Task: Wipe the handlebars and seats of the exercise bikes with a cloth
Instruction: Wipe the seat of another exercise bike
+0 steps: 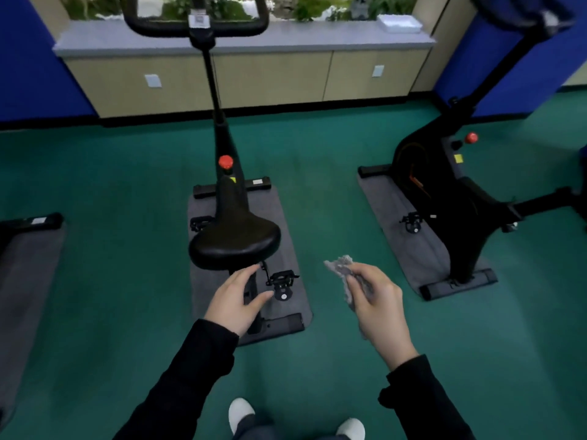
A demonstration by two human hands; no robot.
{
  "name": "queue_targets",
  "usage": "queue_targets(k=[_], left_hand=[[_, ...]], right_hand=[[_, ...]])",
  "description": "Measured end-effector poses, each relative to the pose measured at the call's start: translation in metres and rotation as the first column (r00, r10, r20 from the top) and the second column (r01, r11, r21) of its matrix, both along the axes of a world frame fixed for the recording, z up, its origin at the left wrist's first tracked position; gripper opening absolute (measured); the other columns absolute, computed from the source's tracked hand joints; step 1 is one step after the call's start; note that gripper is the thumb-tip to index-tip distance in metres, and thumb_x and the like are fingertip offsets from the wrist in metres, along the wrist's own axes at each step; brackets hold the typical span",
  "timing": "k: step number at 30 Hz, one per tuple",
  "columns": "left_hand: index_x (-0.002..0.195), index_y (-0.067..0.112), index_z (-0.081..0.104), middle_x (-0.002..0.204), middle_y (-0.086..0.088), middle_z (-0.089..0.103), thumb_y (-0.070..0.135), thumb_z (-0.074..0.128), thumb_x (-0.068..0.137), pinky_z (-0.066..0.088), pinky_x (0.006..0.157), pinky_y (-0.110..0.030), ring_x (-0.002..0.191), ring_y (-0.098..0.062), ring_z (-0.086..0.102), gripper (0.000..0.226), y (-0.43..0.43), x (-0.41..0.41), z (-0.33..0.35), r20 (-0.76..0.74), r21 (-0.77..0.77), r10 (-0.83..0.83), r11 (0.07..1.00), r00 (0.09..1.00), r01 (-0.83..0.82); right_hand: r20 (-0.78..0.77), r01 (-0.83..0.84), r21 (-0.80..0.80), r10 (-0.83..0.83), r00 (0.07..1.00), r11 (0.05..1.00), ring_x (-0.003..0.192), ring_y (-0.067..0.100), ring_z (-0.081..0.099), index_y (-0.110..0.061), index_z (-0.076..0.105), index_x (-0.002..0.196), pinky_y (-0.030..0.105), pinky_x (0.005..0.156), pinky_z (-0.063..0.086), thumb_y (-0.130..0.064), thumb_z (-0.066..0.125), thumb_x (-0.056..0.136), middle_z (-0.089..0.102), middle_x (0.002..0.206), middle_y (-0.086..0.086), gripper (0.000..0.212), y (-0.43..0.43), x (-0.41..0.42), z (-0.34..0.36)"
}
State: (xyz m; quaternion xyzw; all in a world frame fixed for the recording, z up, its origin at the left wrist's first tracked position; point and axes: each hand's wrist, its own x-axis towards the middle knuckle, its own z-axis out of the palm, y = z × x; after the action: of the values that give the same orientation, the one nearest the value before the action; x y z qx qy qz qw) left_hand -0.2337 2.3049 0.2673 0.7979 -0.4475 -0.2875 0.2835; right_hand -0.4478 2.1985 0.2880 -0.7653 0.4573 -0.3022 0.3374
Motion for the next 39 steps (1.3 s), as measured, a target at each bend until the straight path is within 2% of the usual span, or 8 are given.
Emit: queue_targets(k=[3,7,10,18,23,29,35,39], left_hand=[[0.142,0.022,0.038,0.147,0.002,0.038,0.04,0.059,0.089,0.025,0.102,-0.018,0.134,-0.014,0.035,0.06,-0.021,-0.039,0.008,0.021,0.014,-0.078,0.997,0.997,0.078],[0.142,0.022,0.036,0.148,0.003,0.037,0.041,0.056,0.091,0.022,0.1,-0.013,0.134,-0.012,0.034,0.058,-0.051,-0.102,0.016,0.09,0.013,-0.199,0.98,0.976,0.198],[0.142,0.018,0.037,0.148,0.002,0.037,0.041,0.051,0.093,0.028,0.11,-0.024,0.134,-0.012,0.034,0.056,-0.073,-0.153,0.022,0.13,0.012,-0.286,0.958,0.949,0.287],[0.143,0.02,0.034,0.149,0.004,0.035,0.048,0.045,0.094,0.025,0.112,-0.03,0.136,-0.013,0.031,0.057,-0.13,-0.284,0.025,0.318,0.094,-0.517,0.851,0.794,0.516],[0.144,0.024,0.031,0.15,0.008,0.033,0.057,0.037,0.094,0.012,0.114,-0.029,0.141,-0.009,0.02,0.061,-0.163,-0.35,0.021,0.432,0.189,-0.631,0.762,0.644,0.619],[0.144,0.025,0.031,0.15,0.008,0.034,0.062,0.033,0.092,0.005,0.116,-0.032,0.142,-0.008,0.017,0.064,-0.212,-0.407,0.01,0.447,0.278,-0.727,0.666,0.521,0.692],[0.143,0.027,0.032,0.148,0.009,0.037,0.063,0.032,0.091,0.002,0.115,-0.033,0.141,-0.008,0.018,0.063,-0.274,-0.451,-0.009,0.431,0.312,-0.79,0.584,0.437,0.749],[0.144,0.027,0.03,0.148,0.008,0.037,0.063,0.031,0.092,0.004,0.115,-0.034,0.141,-0.008,0.018,0.064,-0.337,-0.474,-0.018,0.411,0.333,-0.813,0.555,0.412,0.762]], right_hand=[[0.022,0.04,0.004,-0.04,0.999,0.999,0.101,-0.009,0.057,-0.015,0.068,0.101,0.001,0.082,0.039,-0.005,0.061,0.091,0.065,0.102,-0.008,0.016,-0.011,-0.04,0.003],[0.057,0.123,-0.016,-0.122,0.991,0.992,0.098,-0.014,0.055,-0.017,0.068,0.099,-0.001,0.081,0.036,-0.006,0.061,0.091,0.064,0.1,-0.01,0.016,-0.028,-0.1,0.008],[0.082,0.167,-0.01,-0.166,0.983,0.986,0.097,-0.012,0.056,-0.026,0.066,0.098,0.0,0.08,0.037,-0.008,0.061,0.091,0.063,0.098,-0.017,0.02,-0.039,-0.151,0.011],[0.11,0.353,-0.034,-0.348,0.931,0.935,0.095,-0.018,0.053,-0.019,0.069,0.097,-0.002,0.081,0.035,-0.006,0.063,0.089,0.064,0.096,-0.013,0.016,-0.056,-0.292,0.017],[0.16,0.494,0.006,-0.489,0.858,0.869,0.092,-0.016,0.055,-0.024,0.067,0.095,-0.002,0.077,0.036,-0.008,0.062,0.09,0.064,0.095,-0.014,0.018,-0.057,-0.363,0.019],[0.189,0.637,0.009,-0.627,0.756,0.771,0.092,-0.018,0.055,-0.03,0.062,0.09,-0.003,0.077,0.036,-0.007,0.062,0.089,0.062,0.095,-0.022,0.023,-0.066,-0.425,0.02],[0.129,0.699,0.04,-0.697,0.705,0.714,0.085,-0.005,0.059,-0.027,0.065,0.089,0.005,0.074,0.041,-0.009,0.062,0.09,0.066,0.092,-0.011,0.018,-0.109,-0.464,0.008],[0.067,0.706,0.007,-0.704,0.707,0.708,0.086,-0.002,0.057,-0.018,0.068,0.092,0.001,0.076,0.036,-0.006,0.061,0.09,0.065,0.092,-0.009,0.014,-0.166,-0.479,0.01]])
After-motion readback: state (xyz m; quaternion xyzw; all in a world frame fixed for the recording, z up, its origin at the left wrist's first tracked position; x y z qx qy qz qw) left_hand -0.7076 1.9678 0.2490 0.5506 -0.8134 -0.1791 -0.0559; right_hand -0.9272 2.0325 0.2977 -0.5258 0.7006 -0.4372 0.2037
